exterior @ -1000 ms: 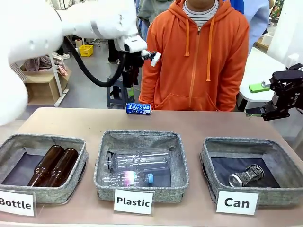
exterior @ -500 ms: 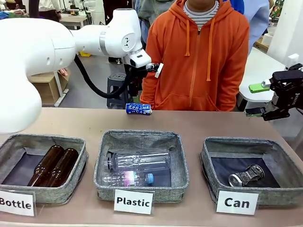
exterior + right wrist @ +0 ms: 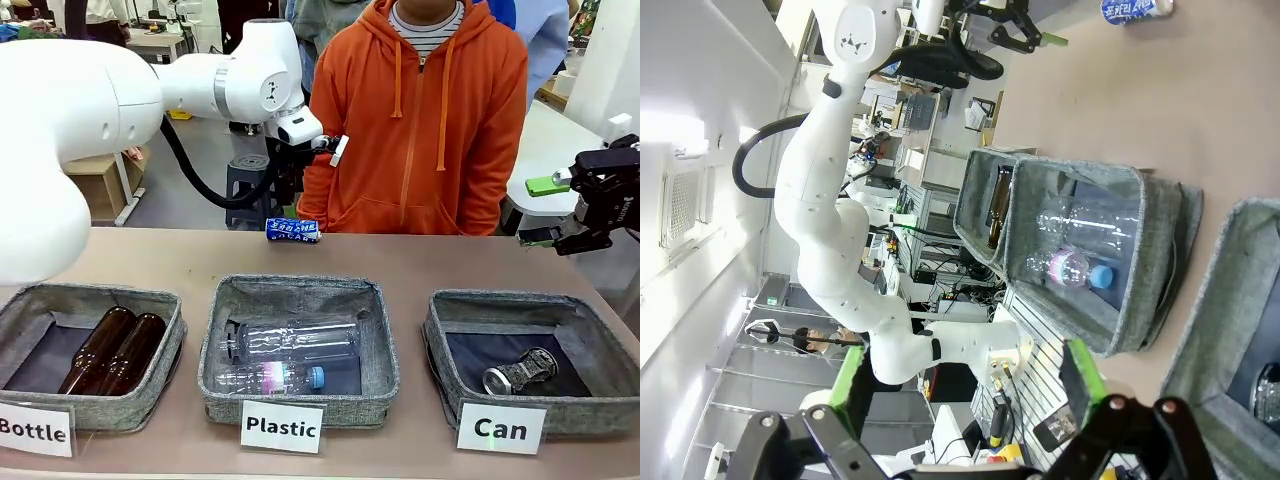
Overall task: Sort the can waste into the basket.
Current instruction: Pick up the can waste from the table and place it in the right Fabric basket.
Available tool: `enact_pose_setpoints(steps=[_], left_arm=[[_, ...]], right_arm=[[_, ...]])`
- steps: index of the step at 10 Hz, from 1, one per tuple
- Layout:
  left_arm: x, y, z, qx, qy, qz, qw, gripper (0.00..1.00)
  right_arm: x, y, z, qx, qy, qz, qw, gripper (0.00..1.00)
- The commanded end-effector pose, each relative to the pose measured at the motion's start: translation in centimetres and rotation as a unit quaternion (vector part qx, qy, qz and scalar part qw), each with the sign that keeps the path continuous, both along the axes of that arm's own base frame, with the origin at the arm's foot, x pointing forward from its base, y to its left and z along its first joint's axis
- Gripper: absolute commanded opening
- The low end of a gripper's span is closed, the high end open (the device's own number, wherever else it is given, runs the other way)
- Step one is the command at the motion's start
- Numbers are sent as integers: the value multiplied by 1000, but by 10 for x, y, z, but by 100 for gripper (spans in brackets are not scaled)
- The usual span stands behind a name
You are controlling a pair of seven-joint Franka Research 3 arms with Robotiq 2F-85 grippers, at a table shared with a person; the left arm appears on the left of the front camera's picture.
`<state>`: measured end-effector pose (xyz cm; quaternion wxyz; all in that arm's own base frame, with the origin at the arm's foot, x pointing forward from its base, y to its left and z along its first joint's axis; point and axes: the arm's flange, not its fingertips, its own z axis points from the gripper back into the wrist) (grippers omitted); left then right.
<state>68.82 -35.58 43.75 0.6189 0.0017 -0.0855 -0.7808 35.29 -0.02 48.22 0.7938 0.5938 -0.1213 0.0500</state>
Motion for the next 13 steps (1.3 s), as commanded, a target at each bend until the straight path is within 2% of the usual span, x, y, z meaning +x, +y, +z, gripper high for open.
enact_pose_setpoints(steps=[1,2,4,7,11,13], left_arm=[[41,1,-24,-1,6,-7,1000,100],[57,1,-39,-10,10,1,1000,100],[78,1,-61,-12,-31,42,999,100],[97,2,-82,1,-56,46,997,100],[123,-1,-99,5,7,68,998,100],[129,-3,-105,13,-1,69,998,100]], right_arm=[[0,2,2,13,-2,-5,1000,100],[0,2,2,13,-2,-5,1000,100],[0,2,2,13,-2,-5,1000,100],[0,2,2,13,-2,-5,1000,100],[0,2,2,13,-2,-5,1000,100],[0,2,2,13,-2,-5,1000,100]])
